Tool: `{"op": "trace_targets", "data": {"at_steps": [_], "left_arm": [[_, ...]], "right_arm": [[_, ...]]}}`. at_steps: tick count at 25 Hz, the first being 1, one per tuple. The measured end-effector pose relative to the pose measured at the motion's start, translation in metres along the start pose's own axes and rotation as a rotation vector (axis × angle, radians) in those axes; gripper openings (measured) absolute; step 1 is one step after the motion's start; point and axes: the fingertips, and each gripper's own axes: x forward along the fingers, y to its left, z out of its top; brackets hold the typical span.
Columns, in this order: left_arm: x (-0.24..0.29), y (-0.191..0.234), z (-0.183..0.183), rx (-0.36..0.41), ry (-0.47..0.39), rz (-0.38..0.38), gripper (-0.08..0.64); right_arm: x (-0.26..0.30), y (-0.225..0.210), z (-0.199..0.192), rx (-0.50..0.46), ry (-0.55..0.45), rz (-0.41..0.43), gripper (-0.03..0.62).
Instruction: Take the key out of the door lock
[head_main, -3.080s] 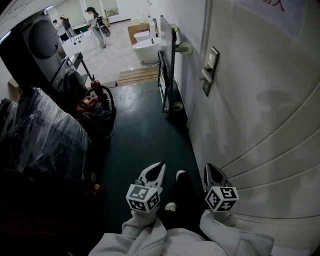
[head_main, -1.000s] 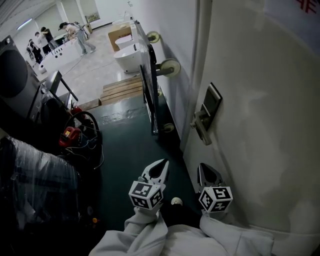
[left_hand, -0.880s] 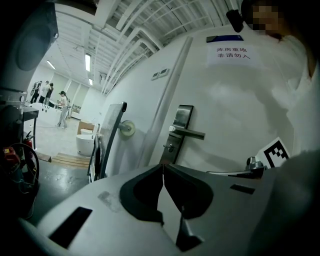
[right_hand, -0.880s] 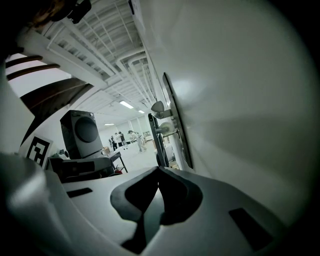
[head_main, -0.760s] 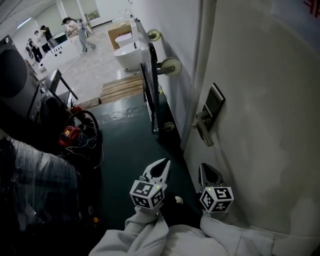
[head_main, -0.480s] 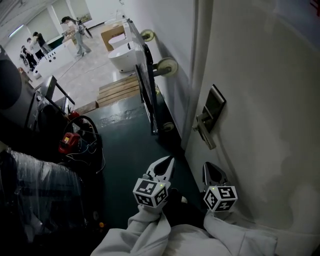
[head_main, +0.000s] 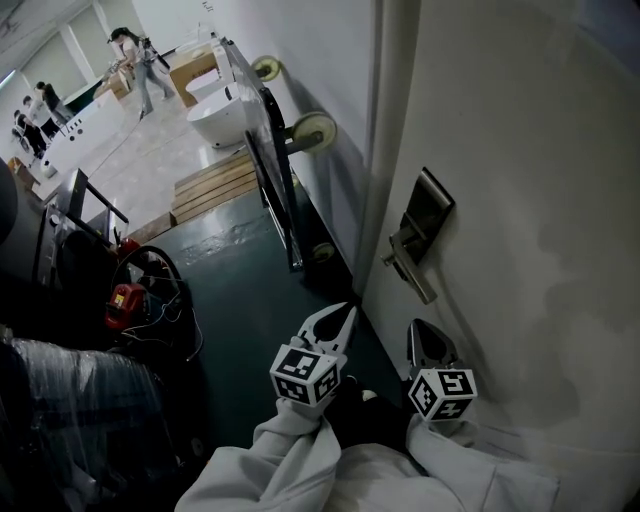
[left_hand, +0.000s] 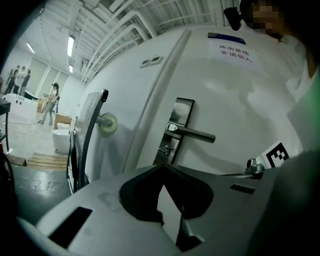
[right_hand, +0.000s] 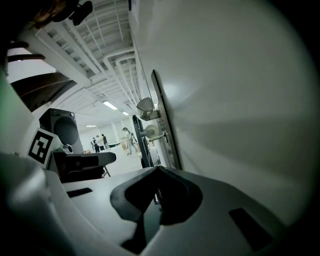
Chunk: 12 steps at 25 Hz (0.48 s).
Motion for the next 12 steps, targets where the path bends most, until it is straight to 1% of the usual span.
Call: {"op": "trace_targets", "data": {"at_steps": [6,12], "left_arm": [[0.008,0.005,0.001,0.009,0.031,-0.061,0.020],[0.018,0.010,0.002,-0.043,0.053,-0.096,0.021]], "right_arm": [[0.014,0.003,0.002,-0.008,-0.005,-0.025,0.051],[0.021,0.006,0.006,-0.005,-0.011,-0.033,0.051]]}}
